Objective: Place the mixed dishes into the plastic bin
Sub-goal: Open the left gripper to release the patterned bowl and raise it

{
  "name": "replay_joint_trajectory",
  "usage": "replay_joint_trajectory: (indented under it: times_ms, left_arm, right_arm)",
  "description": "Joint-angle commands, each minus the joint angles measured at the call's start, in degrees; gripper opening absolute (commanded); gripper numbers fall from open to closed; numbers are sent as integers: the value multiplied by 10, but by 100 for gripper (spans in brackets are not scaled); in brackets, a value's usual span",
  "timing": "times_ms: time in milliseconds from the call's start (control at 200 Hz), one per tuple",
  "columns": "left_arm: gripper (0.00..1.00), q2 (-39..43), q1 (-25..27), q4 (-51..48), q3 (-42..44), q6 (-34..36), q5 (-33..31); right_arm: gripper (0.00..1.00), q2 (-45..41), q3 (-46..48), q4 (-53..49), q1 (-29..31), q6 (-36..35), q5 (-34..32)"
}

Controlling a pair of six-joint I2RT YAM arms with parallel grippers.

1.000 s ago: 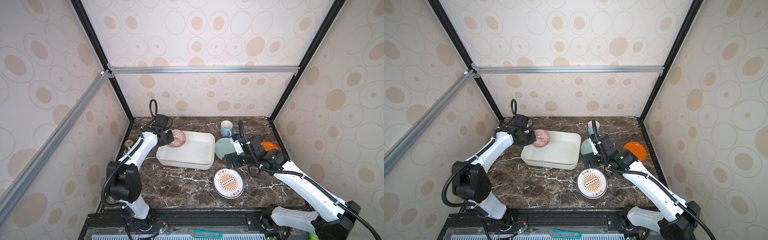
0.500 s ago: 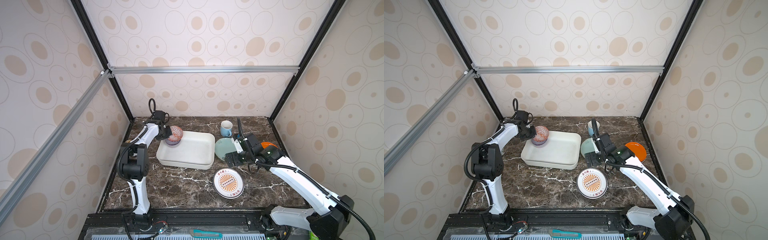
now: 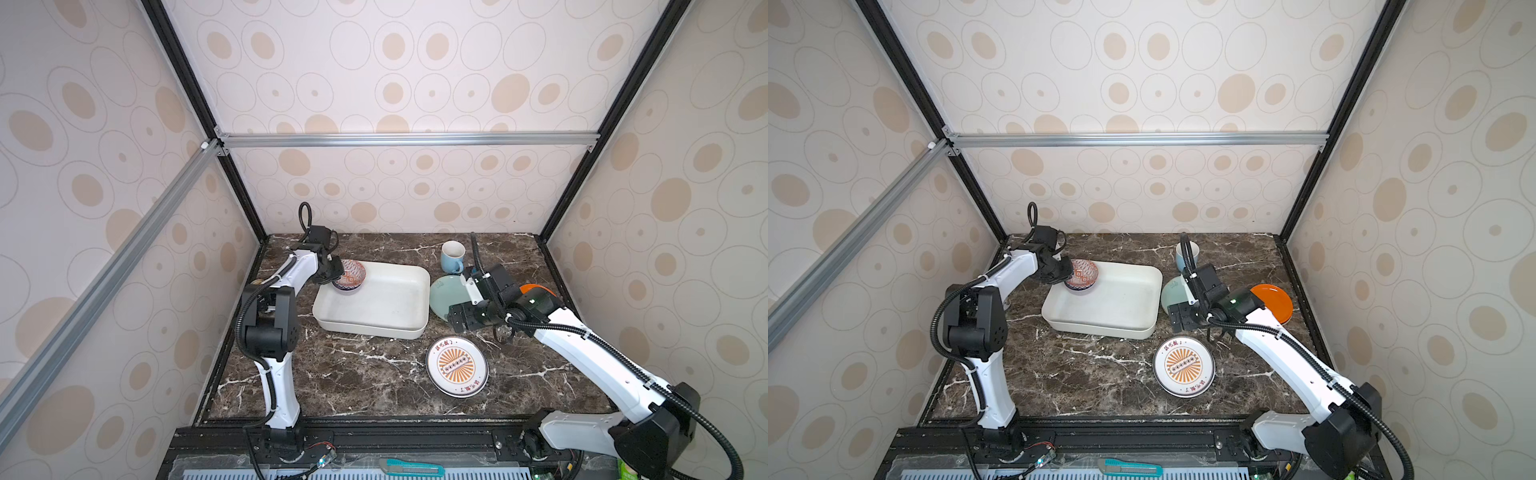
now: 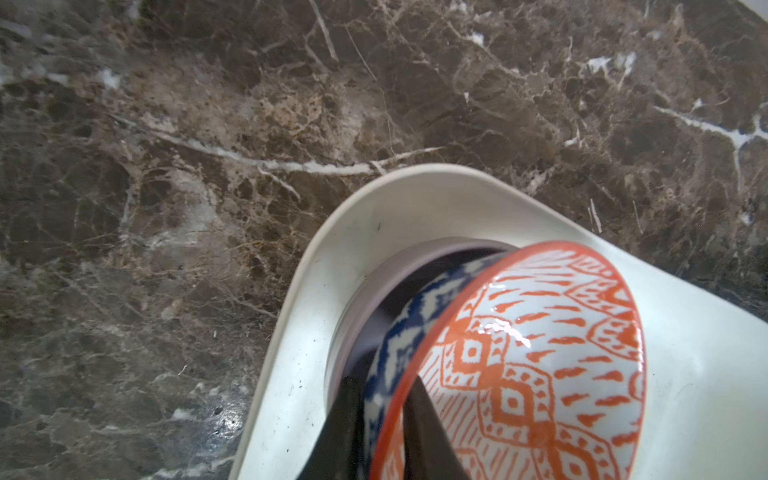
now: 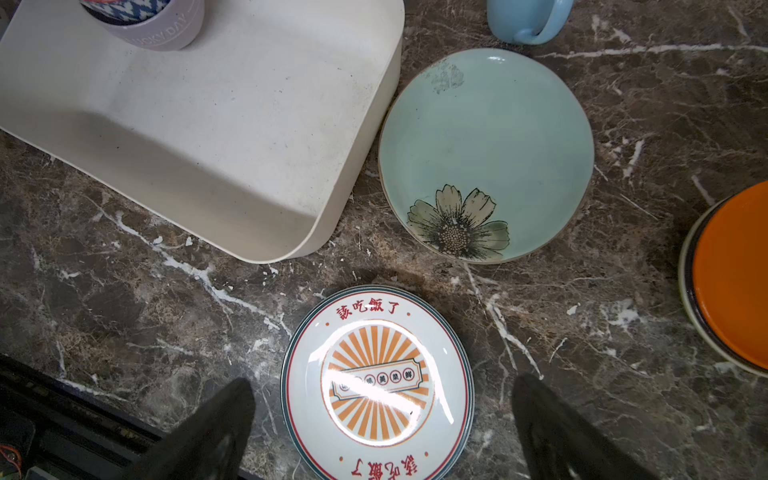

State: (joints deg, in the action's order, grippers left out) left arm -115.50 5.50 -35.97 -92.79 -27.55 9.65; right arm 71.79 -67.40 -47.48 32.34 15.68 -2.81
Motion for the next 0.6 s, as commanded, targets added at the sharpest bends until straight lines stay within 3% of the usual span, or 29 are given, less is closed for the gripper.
replay_joint_trajectory:
  times_ms: [0, 185, 595]
  left_arm:
    - [24, 19, -3, 16, 5, 9, 10]
    - [36, 34, -3, 14, 17, 13, 6]
    - [42, 76, -5, 1, 22, 19, -18]
  right_arm:
    - [100, -11, -15, -13, -3, -5, 2]
    - [100, -8, -17, -13, -3, 0, 9]
    - [100, -13, -21, -17, -3, 2, 15]
